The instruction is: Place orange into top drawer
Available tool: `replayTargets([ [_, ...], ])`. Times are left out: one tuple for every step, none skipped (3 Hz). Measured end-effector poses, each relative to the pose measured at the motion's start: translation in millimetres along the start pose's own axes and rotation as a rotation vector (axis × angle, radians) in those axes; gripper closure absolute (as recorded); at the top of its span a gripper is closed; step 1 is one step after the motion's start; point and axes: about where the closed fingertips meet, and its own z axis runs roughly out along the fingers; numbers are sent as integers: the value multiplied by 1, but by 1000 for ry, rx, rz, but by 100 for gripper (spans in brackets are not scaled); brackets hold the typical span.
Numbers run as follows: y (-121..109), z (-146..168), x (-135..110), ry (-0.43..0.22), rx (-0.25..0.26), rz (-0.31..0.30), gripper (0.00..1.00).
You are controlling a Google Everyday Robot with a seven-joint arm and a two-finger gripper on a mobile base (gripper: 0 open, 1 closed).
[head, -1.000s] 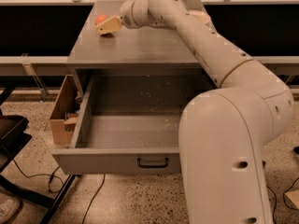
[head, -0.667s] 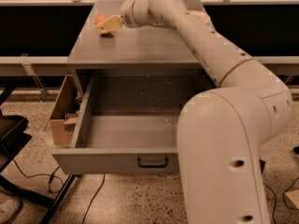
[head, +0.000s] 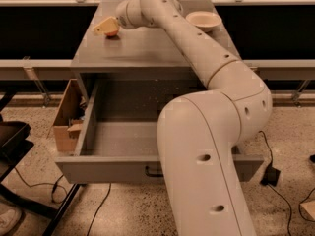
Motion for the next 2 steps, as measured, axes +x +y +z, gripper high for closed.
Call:
replayTargets([
  [-11,30,-8,-4,40,1,0],
  [-16,44,-11,-9,61,10,0],
])
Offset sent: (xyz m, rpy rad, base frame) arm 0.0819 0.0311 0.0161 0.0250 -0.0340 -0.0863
